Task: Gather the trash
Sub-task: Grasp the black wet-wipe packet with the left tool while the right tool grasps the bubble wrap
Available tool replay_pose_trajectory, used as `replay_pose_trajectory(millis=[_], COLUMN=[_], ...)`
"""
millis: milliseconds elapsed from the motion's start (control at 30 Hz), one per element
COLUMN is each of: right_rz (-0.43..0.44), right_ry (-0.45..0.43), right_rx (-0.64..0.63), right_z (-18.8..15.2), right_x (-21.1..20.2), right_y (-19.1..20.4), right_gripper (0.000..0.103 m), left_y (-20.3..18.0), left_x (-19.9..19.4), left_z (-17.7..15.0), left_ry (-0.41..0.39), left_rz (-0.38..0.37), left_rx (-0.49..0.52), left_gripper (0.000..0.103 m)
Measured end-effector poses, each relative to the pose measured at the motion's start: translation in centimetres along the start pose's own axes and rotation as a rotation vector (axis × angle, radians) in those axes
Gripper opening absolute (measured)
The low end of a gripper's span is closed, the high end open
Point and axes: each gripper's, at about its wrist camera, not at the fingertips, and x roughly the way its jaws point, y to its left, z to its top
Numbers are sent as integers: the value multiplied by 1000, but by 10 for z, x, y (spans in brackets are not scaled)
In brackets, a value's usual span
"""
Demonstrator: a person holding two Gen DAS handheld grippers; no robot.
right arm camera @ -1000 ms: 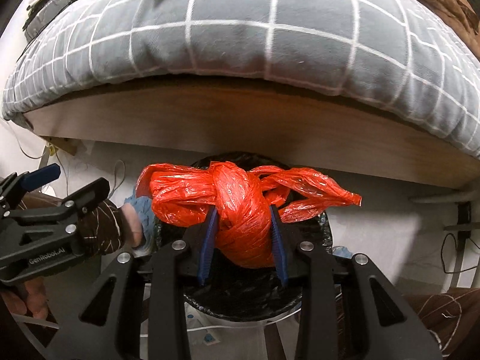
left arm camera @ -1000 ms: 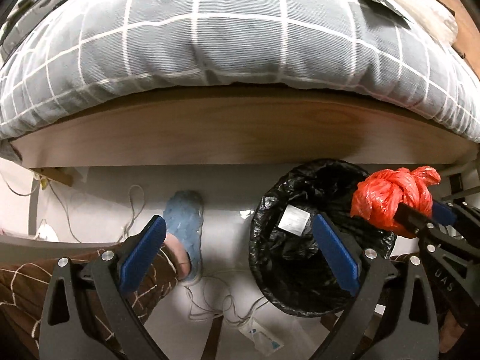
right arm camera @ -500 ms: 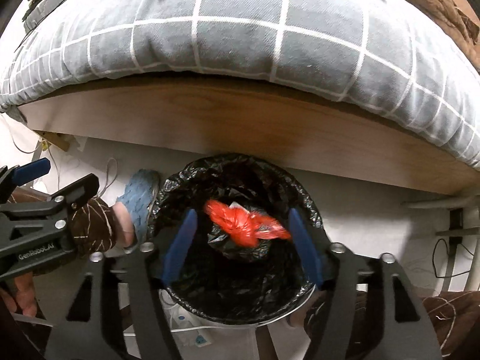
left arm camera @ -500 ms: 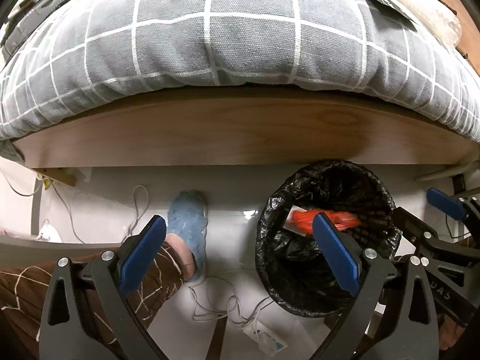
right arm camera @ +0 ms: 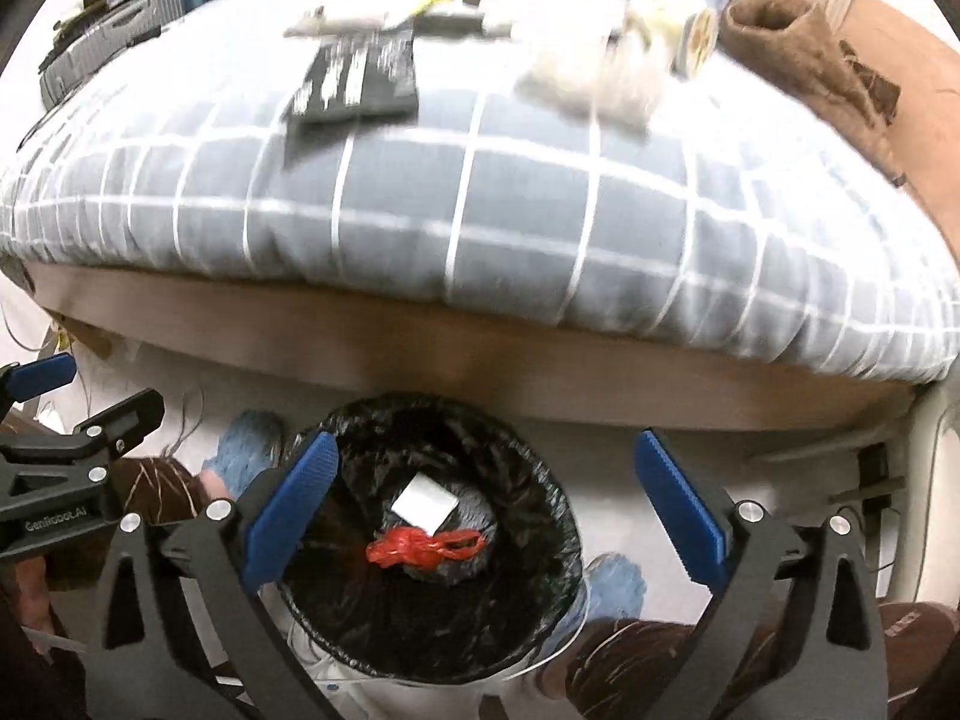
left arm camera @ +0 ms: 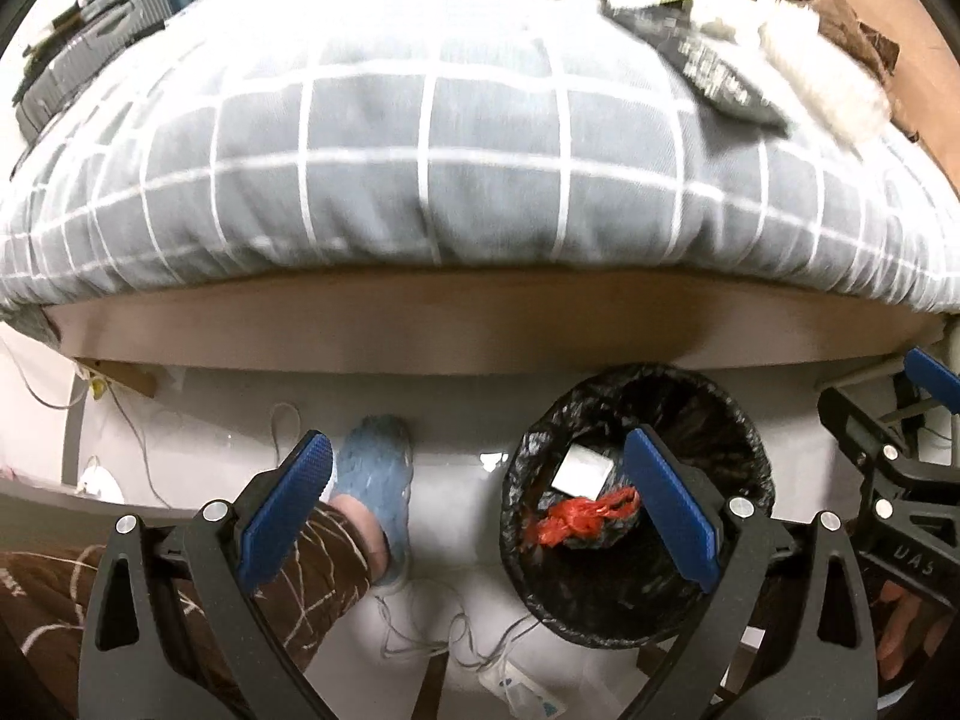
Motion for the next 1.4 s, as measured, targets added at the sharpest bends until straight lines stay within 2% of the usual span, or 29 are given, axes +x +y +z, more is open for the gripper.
replay_pose_trajectory(millis=[233,567,933,1067,1400], right_rz=[-36,-83,-86,-63,-12], right_ry=[-109,-234,-286,-284,-269], right_rx=[34,67,100,111,89], right_z=[17,37,72,91,127], right_x=[-30,-54,-54,-48,-26], right_y=[-18,-39,-73,-85,-83], right_gripper=[95,95,95,95,95], left_y=[0,-11,-31,-35,-62], left_x=[-29,-46,-44,-41,-21], left_z=[13,41,76,92,140], left_ry=[-79,-133,-170,-178,-187], left_rz=[-4,-36,-37,-45,-48], left_rx=[6,5,9,-5,-8], left_gripper=[97,97,97,97,97])
